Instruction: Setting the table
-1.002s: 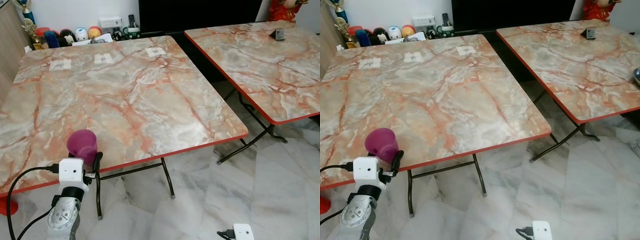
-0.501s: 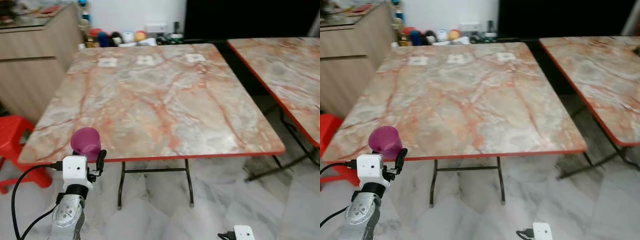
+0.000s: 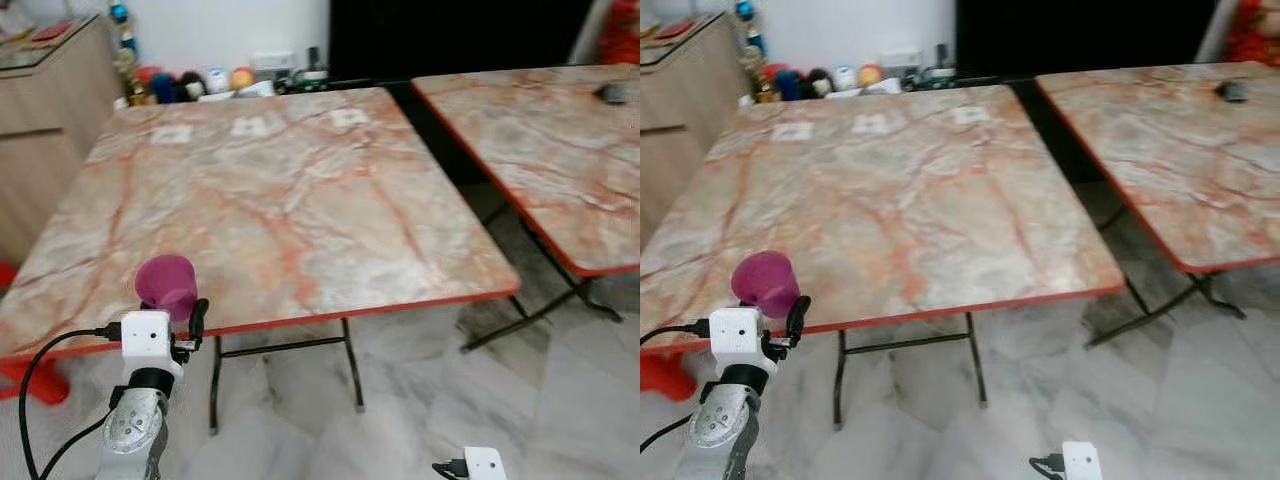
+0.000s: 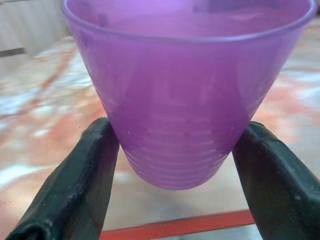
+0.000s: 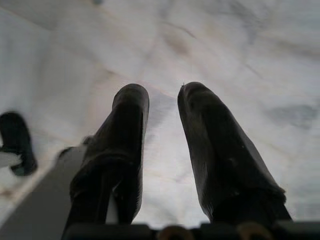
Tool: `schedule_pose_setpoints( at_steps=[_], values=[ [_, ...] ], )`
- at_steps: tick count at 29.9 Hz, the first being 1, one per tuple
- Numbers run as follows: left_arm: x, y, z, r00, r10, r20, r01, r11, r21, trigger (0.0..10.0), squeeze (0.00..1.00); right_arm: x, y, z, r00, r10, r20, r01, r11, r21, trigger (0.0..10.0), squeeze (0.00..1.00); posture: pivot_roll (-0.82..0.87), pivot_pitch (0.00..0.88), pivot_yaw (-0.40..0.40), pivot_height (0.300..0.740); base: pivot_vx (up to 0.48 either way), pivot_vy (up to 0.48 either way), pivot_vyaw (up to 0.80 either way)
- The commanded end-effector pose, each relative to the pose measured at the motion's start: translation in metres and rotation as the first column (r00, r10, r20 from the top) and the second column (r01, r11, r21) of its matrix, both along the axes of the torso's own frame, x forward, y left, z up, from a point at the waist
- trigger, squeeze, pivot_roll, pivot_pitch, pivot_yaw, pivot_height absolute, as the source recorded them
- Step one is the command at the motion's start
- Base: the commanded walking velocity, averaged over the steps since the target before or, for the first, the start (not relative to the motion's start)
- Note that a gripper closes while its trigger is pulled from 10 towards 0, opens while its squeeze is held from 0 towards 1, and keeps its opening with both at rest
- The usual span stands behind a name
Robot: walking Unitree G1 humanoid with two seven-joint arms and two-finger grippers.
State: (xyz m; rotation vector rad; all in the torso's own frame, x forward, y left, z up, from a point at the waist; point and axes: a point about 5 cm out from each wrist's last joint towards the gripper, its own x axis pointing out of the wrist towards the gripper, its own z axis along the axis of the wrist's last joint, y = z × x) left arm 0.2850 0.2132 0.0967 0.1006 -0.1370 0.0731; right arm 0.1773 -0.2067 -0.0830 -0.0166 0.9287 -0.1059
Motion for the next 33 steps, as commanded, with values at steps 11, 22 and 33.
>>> schedule_pose_setpoints(
  at_steps=[11,22,33],
  values=[
    [-0.0028,0.0084,0.0024,0.999,0.037,-0.003,-0.037,0.999,0.008,10.0,0.0,0.0027,0.0021,0.0009,1.0,0.004,0.008,-0.004,1.0,0.002,10.0,0.0,0.03,0.078,-0.009,0.74,0.0,-0.403,0.36],
    [-0.0022,0.0099,0.004,0.999,0.044,-0.003,-0.044,0.999,0.008,10.0,0.0,0.0033,0.0027,0.001,1.0,0.007,0.006,-0.007,1.0,0.002,10.0,0.0,0.02,0.083,-0.008,0.74,0.022,-0.403,0.0],
    [-0.0015,0.0112,0.0047,0.999,0.048,-0.007,-0.048,0.999,0.008,10.0,0.0,0.0043,0.0034,0.0014,1.0,0.004,0.008,-0.005,1.0,0.001,10.0,0.0,0.02,0.092,-0.005,0.74,0.0,-0.415,0.0]
  ],
)
